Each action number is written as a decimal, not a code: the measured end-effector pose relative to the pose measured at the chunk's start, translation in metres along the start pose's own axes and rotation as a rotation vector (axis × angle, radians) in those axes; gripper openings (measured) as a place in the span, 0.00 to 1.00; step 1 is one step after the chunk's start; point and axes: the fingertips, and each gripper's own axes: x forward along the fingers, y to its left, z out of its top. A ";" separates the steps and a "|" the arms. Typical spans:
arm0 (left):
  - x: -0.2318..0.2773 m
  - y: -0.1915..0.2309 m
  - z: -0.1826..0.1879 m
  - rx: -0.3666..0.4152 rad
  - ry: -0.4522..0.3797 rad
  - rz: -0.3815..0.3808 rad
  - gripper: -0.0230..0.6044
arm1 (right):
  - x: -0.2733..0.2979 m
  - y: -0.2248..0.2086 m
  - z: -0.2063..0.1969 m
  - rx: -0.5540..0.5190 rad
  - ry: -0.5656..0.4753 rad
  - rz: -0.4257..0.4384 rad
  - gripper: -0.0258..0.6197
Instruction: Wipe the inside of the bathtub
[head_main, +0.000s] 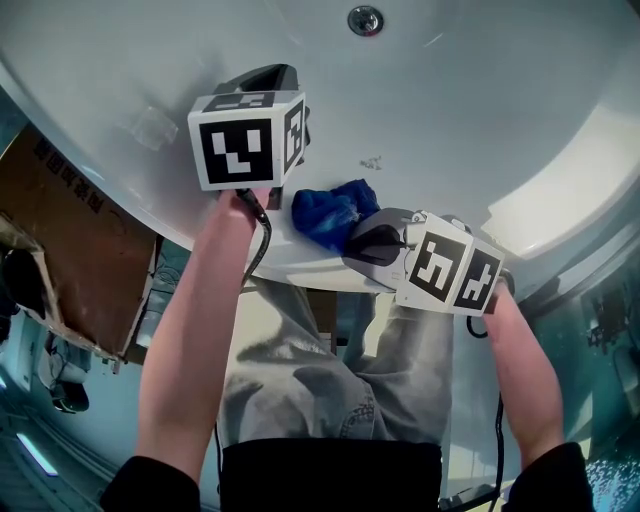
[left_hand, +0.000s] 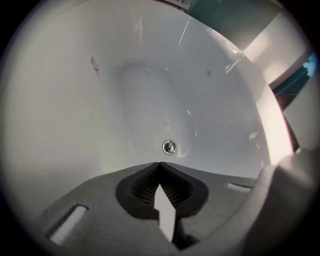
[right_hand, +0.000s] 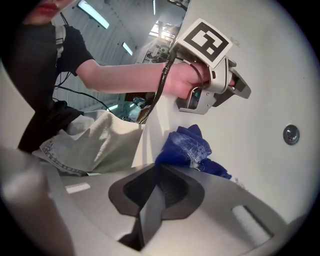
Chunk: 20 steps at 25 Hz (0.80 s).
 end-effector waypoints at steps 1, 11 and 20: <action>0.000 -0.001 0.000 0.002 0.000 -0.001 0.04 | 0.000 0.000 0.000 -0.002 0.000 -0.001 0.09; 0.000 0.000 0.000 -0.002 -0.006 -0.003 0.04 | -0.008 -0.006 0.013 0.006 -0.074 -0.044 0.08; -0.001 0.000 0.002 -0.004 -0.018 -0.002 0.04 | -0.046 -0.040 0.034 -0.025 -0.150 -0.199 0.08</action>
